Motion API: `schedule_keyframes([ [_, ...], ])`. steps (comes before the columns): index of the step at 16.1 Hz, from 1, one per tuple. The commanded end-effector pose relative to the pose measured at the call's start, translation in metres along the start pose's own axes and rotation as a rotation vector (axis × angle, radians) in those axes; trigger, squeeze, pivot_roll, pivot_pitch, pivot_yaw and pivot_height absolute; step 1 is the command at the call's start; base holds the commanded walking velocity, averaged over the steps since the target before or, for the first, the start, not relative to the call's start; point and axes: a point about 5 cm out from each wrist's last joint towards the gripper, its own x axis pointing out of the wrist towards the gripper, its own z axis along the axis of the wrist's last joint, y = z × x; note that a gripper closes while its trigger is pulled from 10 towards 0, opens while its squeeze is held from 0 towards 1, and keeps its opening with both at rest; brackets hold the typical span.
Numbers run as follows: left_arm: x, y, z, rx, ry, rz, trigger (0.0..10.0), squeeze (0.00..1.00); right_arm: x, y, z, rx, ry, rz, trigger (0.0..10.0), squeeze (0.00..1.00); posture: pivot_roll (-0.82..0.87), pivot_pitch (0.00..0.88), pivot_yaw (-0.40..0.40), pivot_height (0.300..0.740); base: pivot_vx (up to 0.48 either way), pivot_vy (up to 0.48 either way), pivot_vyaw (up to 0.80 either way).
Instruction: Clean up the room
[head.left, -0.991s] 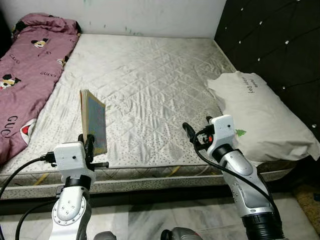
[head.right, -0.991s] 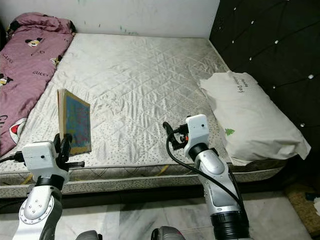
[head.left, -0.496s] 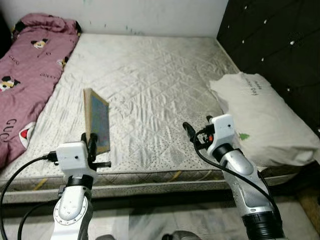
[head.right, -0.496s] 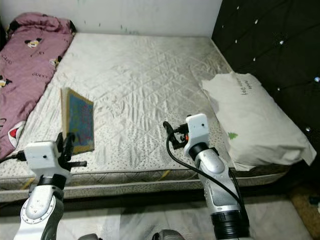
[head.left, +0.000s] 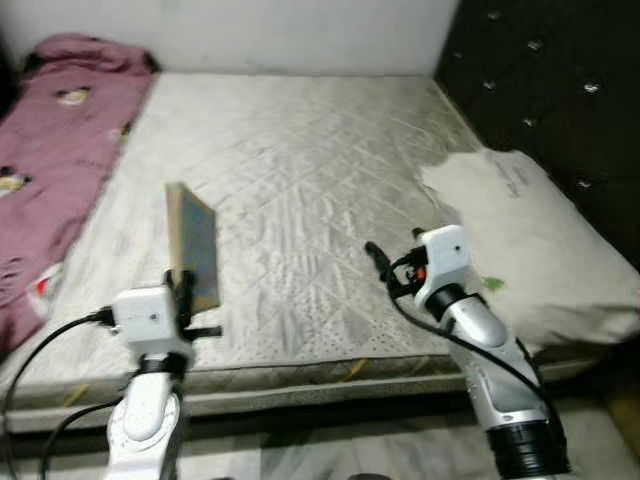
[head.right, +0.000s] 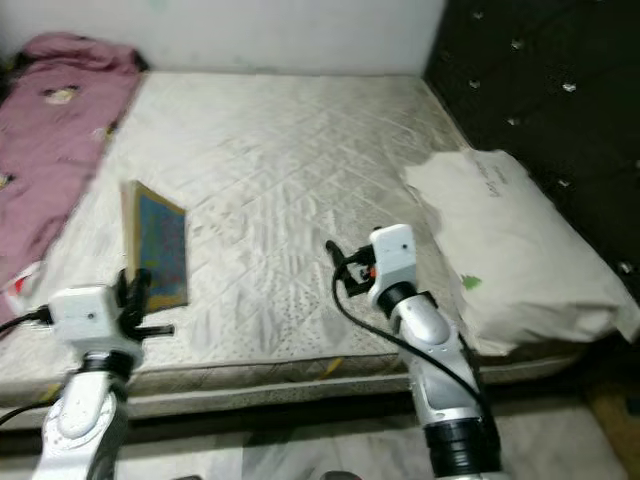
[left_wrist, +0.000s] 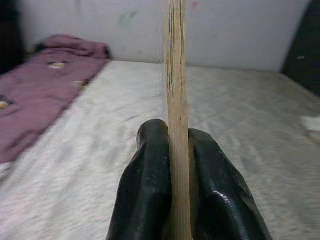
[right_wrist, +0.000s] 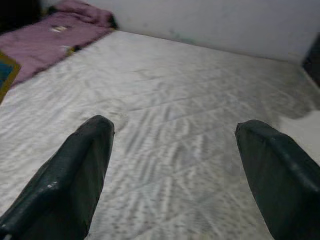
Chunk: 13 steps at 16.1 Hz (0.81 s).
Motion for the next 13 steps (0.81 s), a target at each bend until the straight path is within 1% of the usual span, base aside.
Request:
schedule_keyframes([
  [1, 0.0010, 0.0028, 0.0067, 0.012, -0.036, 0.007, 10.0, 0.00, 0.0007, 0.0008, 0.0008, 0.002, -0.001, 0.002, 10.0, 0.00, -0.05, 0.030, -0.055, 0.740, 0.311, 0.000, 0.00],
  [6, 0.0040, 0.0036, 0.0053, 0.024, -0.023, 0.030, 10.0, 0.00, 0.0027, 0.0015, 0.0011, 0.003, 0.001, 0.003, 10.0, 0.00, -0.05, 0.035, -0.054, 0.740, 0.000, 0.000, 0.00],
  [7, 0.0040, 0.0046, 0.0051, 0.042, -0.018, 0.045, 10.0, 0.00, 0.0029, 0.0016, 0.0007, 0.004, 0.002, 0.004, 10.0, 0.00, -0.05, 0.034, -0.054, 0.740, 0.000, 0.000, 0.00],
  [12, 0.0046, 0.0014, 0.0042, 0.019, -0.014, 0.029, 10.0, 0.00, 0.0028, 0.0013, -0.0011, 0.004, 0.011, 0.006, 10.0, 0.00, -0.05, 0.024, -0.054, 0.740, 0.000, 0.000, 0.00],
  [13, 0.0046, 0.0010, 0.0042, 0.018, -0.013, 0.029, 10.0, 0.00, 0.0029, 0.0012, -0.0011, 0.003, 0.012, 0.006, 10.0, 0.00, -0.05, 0.024, -0.055, 0.740, 0.000, -0.285, 0.00],
])
